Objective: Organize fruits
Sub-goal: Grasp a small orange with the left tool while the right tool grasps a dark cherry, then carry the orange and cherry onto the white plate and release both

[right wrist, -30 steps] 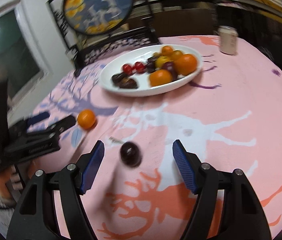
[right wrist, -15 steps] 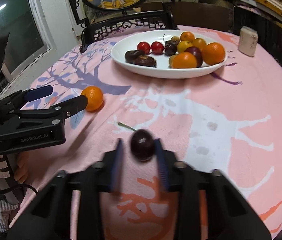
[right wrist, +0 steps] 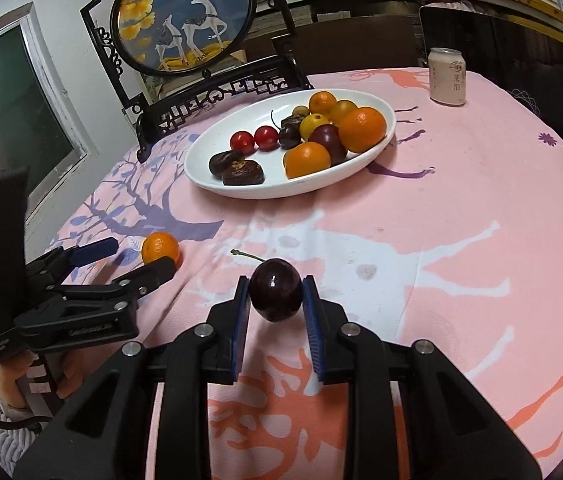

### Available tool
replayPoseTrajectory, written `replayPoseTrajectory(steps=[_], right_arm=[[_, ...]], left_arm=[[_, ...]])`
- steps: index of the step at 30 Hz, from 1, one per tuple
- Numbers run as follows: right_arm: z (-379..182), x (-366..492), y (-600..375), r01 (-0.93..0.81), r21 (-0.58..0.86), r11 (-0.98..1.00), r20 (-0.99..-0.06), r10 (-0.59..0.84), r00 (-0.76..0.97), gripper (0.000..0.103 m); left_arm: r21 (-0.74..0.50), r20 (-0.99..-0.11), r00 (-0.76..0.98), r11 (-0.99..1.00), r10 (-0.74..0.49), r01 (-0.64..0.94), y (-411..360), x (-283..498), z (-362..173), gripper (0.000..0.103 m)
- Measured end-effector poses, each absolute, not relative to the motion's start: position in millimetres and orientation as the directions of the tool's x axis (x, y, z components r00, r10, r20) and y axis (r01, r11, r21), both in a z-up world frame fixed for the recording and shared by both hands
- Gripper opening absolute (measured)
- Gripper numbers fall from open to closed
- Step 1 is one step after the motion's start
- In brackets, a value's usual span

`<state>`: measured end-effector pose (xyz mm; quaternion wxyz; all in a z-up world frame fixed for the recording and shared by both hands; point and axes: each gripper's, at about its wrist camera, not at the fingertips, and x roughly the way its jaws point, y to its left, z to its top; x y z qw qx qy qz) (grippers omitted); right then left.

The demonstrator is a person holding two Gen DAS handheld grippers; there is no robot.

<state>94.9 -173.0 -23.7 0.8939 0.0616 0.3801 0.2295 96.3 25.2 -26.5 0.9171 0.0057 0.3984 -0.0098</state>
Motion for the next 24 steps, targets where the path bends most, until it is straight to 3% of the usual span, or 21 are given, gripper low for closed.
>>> replayPoseTrajectory(steps=[2, 4, 6, 7, 8, 24], right_arm=[[-24, 96, -174, -0.357, 0.288, 0.888, -0.653, 0.455, 0.605, 0.027], [-25, 97, -174, -0.356, 0.287, 0.889, -0.657, 0.453, 0.603, 0.027], [-26, 97, -173, -0.357, 0.284, 0.890, -0.660, 0.451, 0.601, 0.027], [-27, 97, -173, -0.356, 0.283, 0.891, -0.662, 0.450, 0.600, 0.027], [-27, 98, -174, -0.353, 0.283, 0.892, -0.663, 0.448, 0.599, 0.027], [-25, 96, -176, -0.344, 0.282, 0.896, -0.656, 0.441, 0.612, 0.027]], left_arm=[[0.004, -0.738, 0.675, 1.000, -0.011, 0.020, 25, 99, -28, 0.099], [0.009, -0.748, 0.664, 0.999, -0.014, 0.031, 22, 102, -30, 0.087], [0.019, -0.768, 0.640, 0.999, -0.014, 0.044, 19, 106, -35, 0.048], [0.024, -0.768, 0.640, 0.999, -0.011, 0.047, 17, 106, -35, 0.047], [0.032, -0.764, 0.645, 0.998, -0.004, 0.045, 16, 106, -34, 0.038], [0.075, -0.649, 0.760, 0.997, 0.027, 0.029, 14, 83, -10, 0.038]])
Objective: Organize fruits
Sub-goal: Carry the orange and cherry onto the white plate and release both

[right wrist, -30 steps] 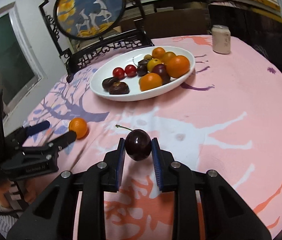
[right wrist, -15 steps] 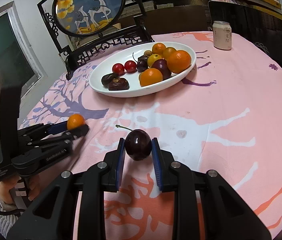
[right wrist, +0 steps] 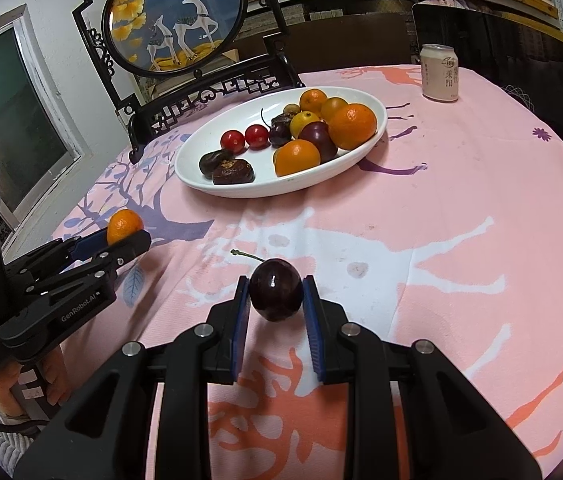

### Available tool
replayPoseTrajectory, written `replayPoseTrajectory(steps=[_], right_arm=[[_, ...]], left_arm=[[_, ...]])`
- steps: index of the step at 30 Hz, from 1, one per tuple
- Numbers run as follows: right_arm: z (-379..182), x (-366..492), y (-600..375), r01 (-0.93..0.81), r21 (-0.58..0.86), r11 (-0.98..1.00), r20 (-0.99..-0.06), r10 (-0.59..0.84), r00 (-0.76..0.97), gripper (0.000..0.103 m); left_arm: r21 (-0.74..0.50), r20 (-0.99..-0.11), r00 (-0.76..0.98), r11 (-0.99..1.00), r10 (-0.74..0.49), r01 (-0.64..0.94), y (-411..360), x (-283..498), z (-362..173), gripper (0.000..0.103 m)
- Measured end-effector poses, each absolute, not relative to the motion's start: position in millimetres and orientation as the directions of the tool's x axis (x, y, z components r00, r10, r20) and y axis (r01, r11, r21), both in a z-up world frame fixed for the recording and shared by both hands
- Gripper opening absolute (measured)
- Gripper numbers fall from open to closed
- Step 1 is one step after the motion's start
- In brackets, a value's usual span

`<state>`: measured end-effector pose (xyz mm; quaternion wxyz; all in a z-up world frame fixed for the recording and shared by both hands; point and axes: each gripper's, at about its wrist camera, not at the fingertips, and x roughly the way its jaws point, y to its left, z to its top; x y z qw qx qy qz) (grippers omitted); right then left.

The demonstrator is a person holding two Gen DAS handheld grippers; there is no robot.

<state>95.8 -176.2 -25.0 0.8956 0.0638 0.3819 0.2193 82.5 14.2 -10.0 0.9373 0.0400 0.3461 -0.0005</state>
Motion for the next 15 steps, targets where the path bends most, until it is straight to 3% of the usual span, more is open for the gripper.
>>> replayPoseTrajectory(steps=[5, 15], right_arm=[[-16, 95, -180, -0.349, 0.301, 0.887, -0.629, 0.460, 0.627, 0.027], [62, 150, -189, -0.330, 0.273, 0.904, -0.528, 0.428, 0.734, 0.027]], left_arm=[[0.068, -0.633, 0.774, 0.997, 0.020, 0.029, 16, 84, -1, 0.038], [0.104, -0.569, 0.820, 0.995, 0.056, 0.005, 18, 147, 47, 0.038]])
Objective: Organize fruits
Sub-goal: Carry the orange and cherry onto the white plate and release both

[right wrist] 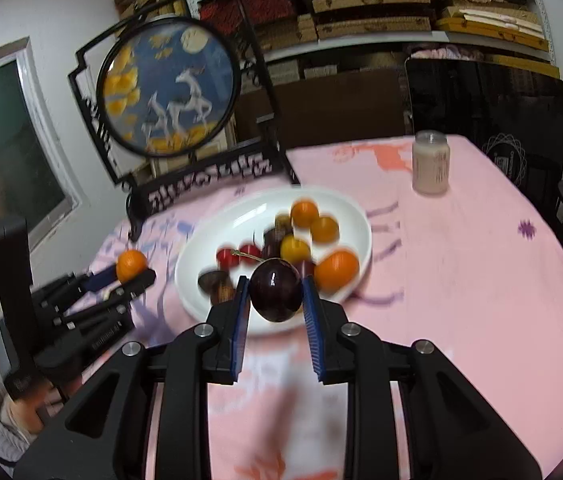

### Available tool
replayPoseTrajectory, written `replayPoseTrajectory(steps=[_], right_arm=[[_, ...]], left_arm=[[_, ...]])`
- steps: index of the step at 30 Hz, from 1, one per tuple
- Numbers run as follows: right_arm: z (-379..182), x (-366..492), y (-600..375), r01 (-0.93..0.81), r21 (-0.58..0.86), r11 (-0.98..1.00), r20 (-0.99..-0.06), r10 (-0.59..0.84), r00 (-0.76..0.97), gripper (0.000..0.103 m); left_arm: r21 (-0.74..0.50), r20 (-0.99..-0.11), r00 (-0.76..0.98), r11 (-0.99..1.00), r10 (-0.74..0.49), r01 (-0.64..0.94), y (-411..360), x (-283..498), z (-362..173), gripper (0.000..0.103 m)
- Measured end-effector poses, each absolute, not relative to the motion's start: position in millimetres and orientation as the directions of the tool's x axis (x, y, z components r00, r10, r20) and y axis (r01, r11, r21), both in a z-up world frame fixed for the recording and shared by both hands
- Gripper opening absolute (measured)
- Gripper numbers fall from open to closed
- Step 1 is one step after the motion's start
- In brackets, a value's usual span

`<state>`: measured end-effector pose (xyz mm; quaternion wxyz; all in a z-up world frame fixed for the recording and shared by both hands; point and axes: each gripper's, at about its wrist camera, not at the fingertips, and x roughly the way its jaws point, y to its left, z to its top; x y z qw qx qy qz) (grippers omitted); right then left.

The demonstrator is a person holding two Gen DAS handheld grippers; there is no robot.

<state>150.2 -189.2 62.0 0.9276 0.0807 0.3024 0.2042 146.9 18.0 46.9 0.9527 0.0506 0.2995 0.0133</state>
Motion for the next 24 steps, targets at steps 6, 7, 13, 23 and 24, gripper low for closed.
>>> replayPoseTrajectory(steps=[6, 7, 13, 23, 24], right_arm=[[71, 180, -175, -0.343, 0.287, 0.895, -0.512, 0.445, 0.735, 0.027], [71, 183, -173, -0.345, 0.286, 0.894, -0.513, 0.447, 0.733, 0.027], [64, 207, -165, -0.349, 0.286, 0.893, -0.530, 0.451, 0.718, 0.027], [50, 247, -161, -0.344, 0.282, 0.895, -0.563, 0.445, 0.696, 0.027], [49, 251, -161, -0.343, 0.278, 0.897, -0.565, 0.442, 0.697, 0.027]], left_arm=[[0.093, -0.561, 0.827, 0.996, 0.043, 0.011, 9, 177, 49, 0.038], [0.094, -0.562, 0.826, 0.995, 0.043, 0.012, 8, 180, 49, 0.038], [0.092, -0.581, 0.813, 0.996, 0.041, 0.015, 7, 203, 41, 0.038], [0.084, -0.613, 0.789, 0.996, 0.039, 0.016, 6, 245, 23, 0.038], [0.083, -0.616, 0.787, 0.996, 0.038, 0.017, 5, 249, 20, 0.038]])
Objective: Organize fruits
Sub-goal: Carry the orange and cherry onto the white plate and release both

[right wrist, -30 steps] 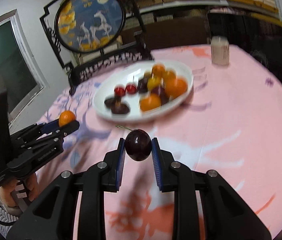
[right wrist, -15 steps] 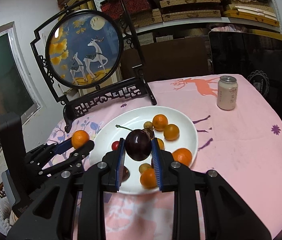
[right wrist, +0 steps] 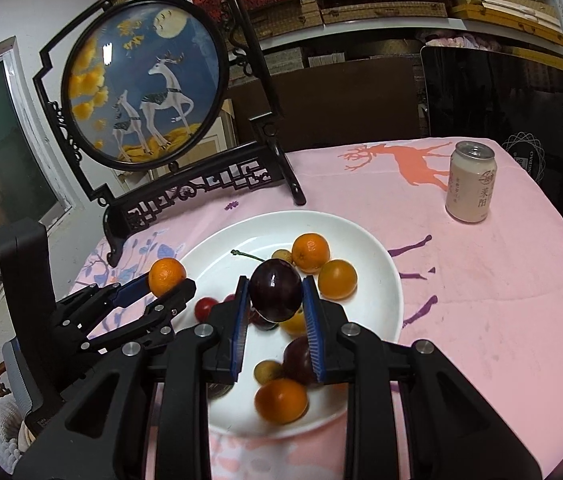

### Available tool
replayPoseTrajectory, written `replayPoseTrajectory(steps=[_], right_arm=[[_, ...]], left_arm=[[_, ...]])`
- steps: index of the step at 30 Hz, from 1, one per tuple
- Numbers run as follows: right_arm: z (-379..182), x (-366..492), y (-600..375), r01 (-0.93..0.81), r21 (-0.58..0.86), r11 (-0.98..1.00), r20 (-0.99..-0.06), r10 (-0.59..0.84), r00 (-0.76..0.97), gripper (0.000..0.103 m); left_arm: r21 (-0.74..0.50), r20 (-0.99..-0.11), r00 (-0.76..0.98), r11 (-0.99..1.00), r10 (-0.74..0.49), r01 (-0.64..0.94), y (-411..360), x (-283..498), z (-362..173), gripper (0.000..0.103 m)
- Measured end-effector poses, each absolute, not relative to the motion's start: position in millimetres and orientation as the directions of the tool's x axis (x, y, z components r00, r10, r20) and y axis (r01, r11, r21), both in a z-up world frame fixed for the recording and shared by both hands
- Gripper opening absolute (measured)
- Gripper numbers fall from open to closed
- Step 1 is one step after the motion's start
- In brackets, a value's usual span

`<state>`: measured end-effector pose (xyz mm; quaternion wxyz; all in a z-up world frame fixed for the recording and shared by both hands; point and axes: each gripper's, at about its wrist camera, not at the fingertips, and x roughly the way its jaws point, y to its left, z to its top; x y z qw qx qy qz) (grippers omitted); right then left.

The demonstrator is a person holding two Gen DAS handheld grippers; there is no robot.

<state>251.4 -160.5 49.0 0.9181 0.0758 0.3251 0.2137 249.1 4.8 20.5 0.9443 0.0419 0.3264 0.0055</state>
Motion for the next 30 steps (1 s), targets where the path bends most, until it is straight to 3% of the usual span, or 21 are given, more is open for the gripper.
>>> replayPoseTrajectory(steps=[17, 30], right_arm=[[15, 307, -187, -0.262, 0.319, 0.911, -0.648, 0.411, 0.642, 0.027], [-9, 324, -181, -0.237, 0.304, 0.923, -0.717, 0.385, 0.581, 0.027]], left_arm=[[-0.057, -0.674, 0.738, 0.998, -0.032, -0.009, 39, 283, 12, 0.038], [-0.037, -0.722, 0.690, 0.999, -0.054, 0.039, 20, 321, -2, 0.040]])
